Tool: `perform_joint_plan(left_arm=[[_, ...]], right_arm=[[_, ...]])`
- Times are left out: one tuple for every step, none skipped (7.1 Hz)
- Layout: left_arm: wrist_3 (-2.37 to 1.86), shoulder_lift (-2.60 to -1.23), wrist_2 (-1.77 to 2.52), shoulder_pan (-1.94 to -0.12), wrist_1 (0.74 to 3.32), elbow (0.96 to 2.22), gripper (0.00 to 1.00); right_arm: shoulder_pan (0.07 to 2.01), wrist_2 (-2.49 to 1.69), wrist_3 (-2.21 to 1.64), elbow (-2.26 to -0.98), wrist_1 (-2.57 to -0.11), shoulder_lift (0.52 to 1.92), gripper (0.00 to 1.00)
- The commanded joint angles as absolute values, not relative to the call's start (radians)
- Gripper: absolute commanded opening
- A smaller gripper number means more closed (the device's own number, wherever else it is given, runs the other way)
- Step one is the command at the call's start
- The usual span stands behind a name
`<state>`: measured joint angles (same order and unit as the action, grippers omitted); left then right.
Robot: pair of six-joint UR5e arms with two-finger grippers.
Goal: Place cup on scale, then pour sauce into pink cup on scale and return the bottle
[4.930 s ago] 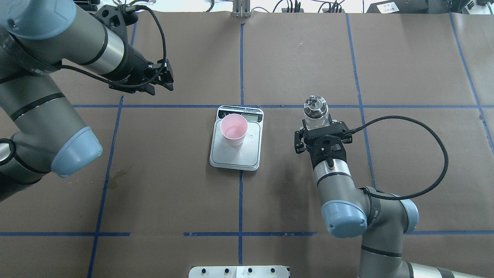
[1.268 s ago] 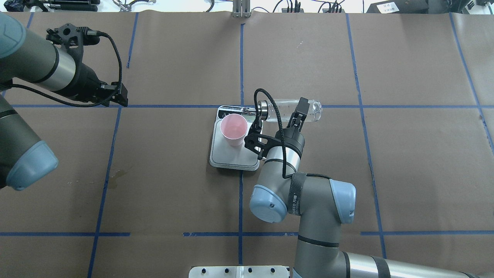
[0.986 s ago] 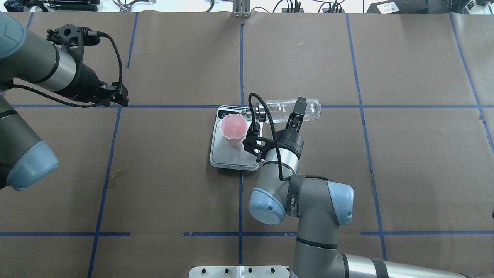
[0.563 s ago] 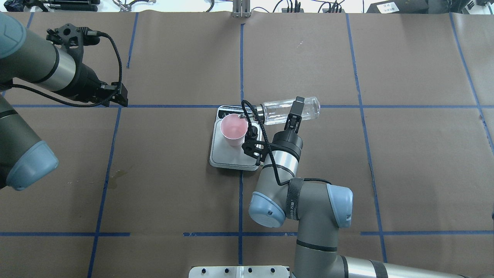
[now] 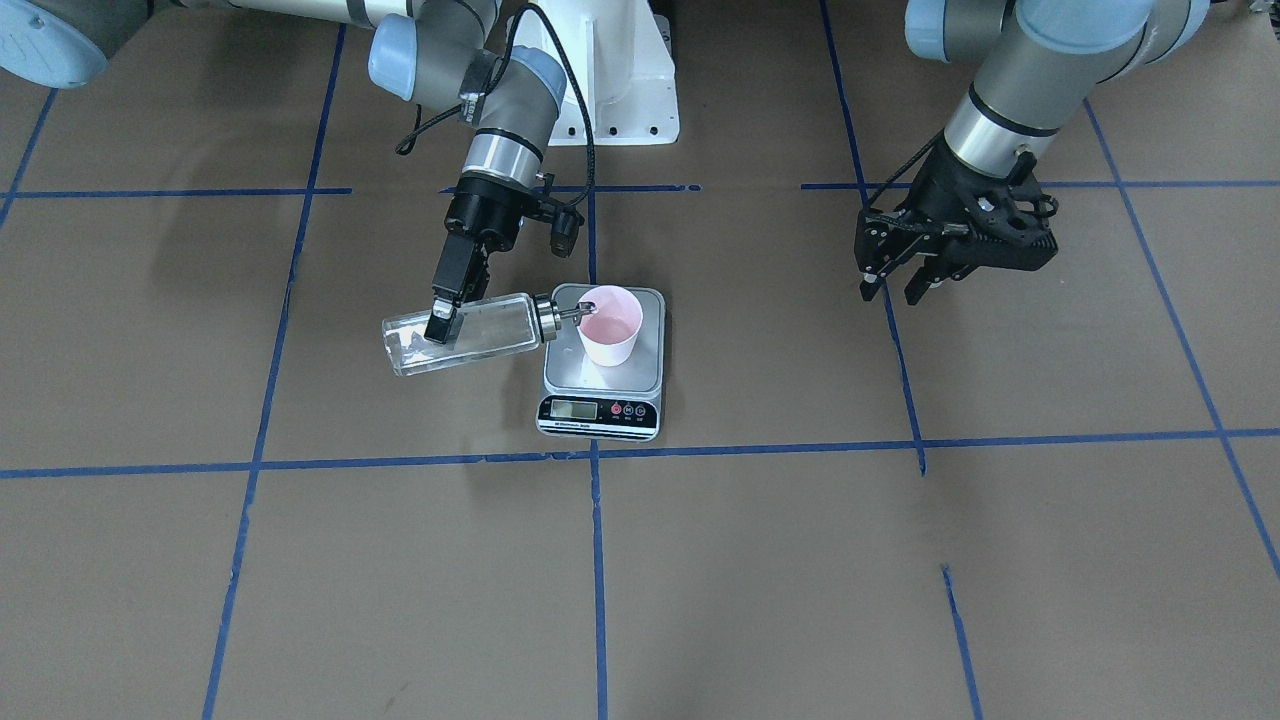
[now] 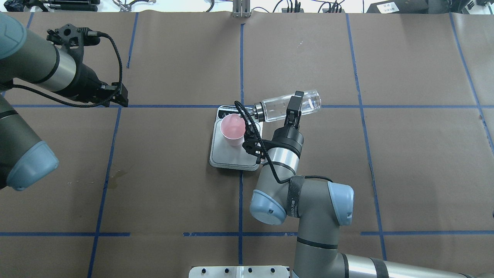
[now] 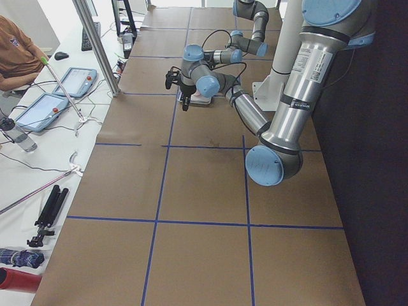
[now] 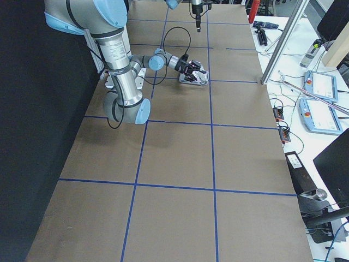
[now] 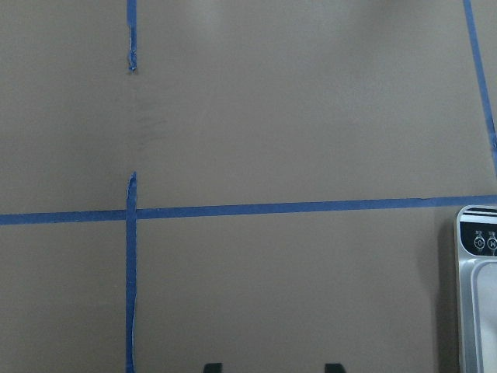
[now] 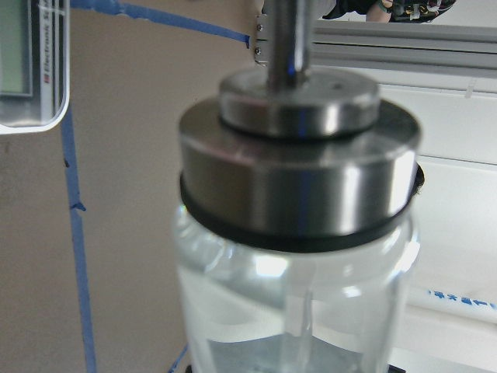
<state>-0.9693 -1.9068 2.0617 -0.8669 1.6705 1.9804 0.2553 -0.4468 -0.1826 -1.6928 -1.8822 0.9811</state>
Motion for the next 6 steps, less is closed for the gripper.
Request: perform_joint_plan(left_arm=[[-0.969, -1.907, 2.063, -0.867, 1.671, 1.98, 0.54], [-0.969, -1.907, 2.063, -0.868, 1.671, 1.98, 0.54], [-0.969, -1.907, 2.063, -0.868, 1.671, 1.982, 0.54], [-0.971, -1.907, 2.063, -0.868, 1.671, 1.98, 0.54], [-0.969, -1.907, 2.063, -0.868, 1.671, 1.98, 0.54], [-0.971, -1.907, 2.065, -0.868, 1.671, 1.98, 0.54]], right_arm=[[0.256, -0.416, -0.121, -1.697, -1.884, 0.98, 0.0], [0.258, -0.41, -0.112, -1.7, -1.884, 0.982, 0.0], [0.262, -0.391, -0.074, -1.706, -1.882, 0.98, 0.0], [0.264, -0.391, -0.069, -1.724, -1.884, 0.985, 0.0], [0.265, -0.391, -0.06, -1.739, -1.884, 0.986, 0.0], [0.268, -0.391, -0.036, -1.755, -1.884, 0.989, 0.0]])
